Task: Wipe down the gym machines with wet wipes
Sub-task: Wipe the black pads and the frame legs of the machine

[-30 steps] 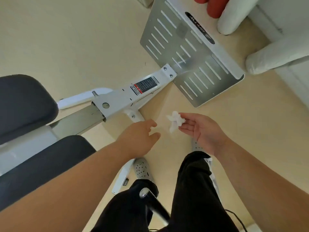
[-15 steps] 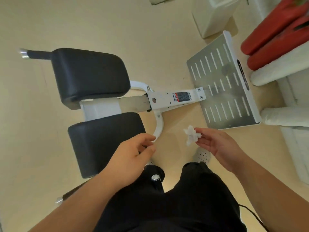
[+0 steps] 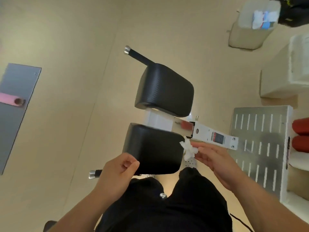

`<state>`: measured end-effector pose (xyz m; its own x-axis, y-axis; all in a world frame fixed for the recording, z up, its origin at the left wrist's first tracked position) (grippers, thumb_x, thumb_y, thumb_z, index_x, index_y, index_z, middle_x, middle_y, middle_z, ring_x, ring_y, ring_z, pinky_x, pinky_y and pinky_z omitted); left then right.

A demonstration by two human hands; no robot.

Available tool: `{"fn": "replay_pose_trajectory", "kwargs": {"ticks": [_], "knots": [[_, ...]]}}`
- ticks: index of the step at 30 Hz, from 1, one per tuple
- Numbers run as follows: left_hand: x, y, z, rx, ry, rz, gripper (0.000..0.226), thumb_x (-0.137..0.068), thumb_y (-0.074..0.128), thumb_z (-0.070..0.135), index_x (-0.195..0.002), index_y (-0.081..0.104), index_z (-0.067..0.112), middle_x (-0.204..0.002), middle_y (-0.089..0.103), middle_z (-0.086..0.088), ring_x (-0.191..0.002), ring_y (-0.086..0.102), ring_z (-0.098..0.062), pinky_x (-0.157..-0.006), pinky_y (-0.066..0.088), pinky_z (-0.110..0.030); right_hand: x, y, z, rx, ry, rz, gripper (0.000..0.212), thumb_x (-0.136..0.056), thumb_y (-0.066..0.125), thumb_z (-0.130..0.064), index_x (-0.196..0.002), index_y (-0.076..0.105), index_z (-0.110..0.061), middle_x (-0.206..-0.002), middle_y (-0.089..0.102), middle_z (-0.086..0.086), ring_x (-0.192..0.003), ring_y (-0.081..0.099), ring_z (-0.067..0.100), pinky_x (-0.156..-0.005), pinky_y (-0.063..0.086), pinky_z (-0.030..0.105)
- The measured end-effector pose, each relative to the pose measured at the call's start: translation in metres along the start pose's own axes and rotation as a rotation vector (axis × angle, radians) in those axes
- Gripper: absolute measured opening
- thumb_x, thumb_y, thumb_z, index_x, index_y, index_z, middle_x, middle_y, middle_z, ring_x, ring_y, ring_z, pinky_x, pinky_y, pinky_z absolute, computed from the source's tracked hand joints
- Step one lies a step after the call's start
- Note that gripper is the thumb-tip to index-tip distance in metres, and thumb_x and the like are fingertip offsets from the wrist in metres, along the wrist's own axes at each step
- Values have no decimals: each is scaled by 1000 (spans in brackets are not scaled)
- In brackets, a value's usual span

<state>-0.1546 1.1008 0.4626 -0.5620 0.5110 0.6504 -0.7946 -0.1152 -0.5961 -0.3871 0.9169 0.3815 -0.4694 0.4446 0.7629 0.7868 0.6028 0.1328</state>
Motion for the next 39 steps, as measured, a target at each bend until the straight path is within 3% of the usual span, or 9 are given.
{"fn": "replay_pose_trajectory", "kwargs": {"ticks": [8,12,16,20,27,30,35,39], "knots": [[-7,-57,-51,177,-167,248,18,-94,64,31,-77,68,28,-76,68,12,-73,63,-8,-70,47,-28,-26,78,-64,284,-11,-212,31,-106,52,-18,-115,76,-36,-110,71,-31,-108,66,-7,-84,52,10],[-27,-99,-90,275,-206,262,15,-93,63,39,-82,67,30,-80,70,7,-81,68,-16,-77,56,-38,-41,156,-98,377,-83,-282,30,-106,52,-18,-120,73,-34,-116,71,-27,-118,64,0,-99,51,17],[-51,-152,-137,349,-161,212,12,-92,62,44,-90,66,33,-90,70,4,-82,69,-18,-76,55,-36,-49,264,-109,446,-155,-309,26,-102,60,-16,-114,76,-31,-118,73,-19,-121,63,3,-112,46,34],[-65,-200,-189,444,-96,109,10,-93,62,43,-99,66,35,-96,70,2,-84,71,-21,-71,52,-32,-37,364,-95,422,-109,-308,25,-99,62,-10,-120,74,-18,-115,76,-13,-115,66,4,-112,48,34],[-66,-238,-234,650,2,-59,25,-100,57,33,-124,62,36,-104,72,6,-84,71,-10,-76,49,-30,-25,455,-65,427,-117,-286,25,-98,63,-10,-117,76,-20,-118,75,-4,-118,67,13,-111,49,38],[-72,-246,-237,676,18,-73,22,-100,57,26,-120,65,32,-100,74,6,-85,71,-12,-72,53,-29,-28,467,-54,406,-141,-277,24,-98,64,-9,-115,76,-22,-116,76,-2,-117,68,17,-111,48,43],[-86,-258,-224,587,15,13,11,-91,66,9,-94,74,16,-84,76,-4,-68,68,-8,-65,51,-28,-31,466,-52,362,-182,-205,24,-95,69,-7,-115,75,-19,-108,78,-2,-107,71,16,-106,53,43],[-105,-272,-200,514,27,95,8,-87,71,8,-87,74,15,-81,74,-7,-62,66,-7,-60,48,-26,-46,461,-71,355,-234,-163,24,-88,78,-7,-104,76,-25,-100,79,-2,-98,73,18,-98,58,40]]}}
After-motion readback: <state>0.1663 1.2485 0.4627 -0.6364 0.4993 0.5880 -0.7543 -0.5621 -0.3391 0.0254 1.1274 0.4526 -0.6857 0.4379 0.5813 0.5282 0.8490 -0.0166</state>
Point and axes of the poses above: each hand's wrist, its own x-axis away from the middle knuckle, its own y-axis out of the palm, z = x × y, the point moved 1 cm from there along -x, towards the middle knuckle
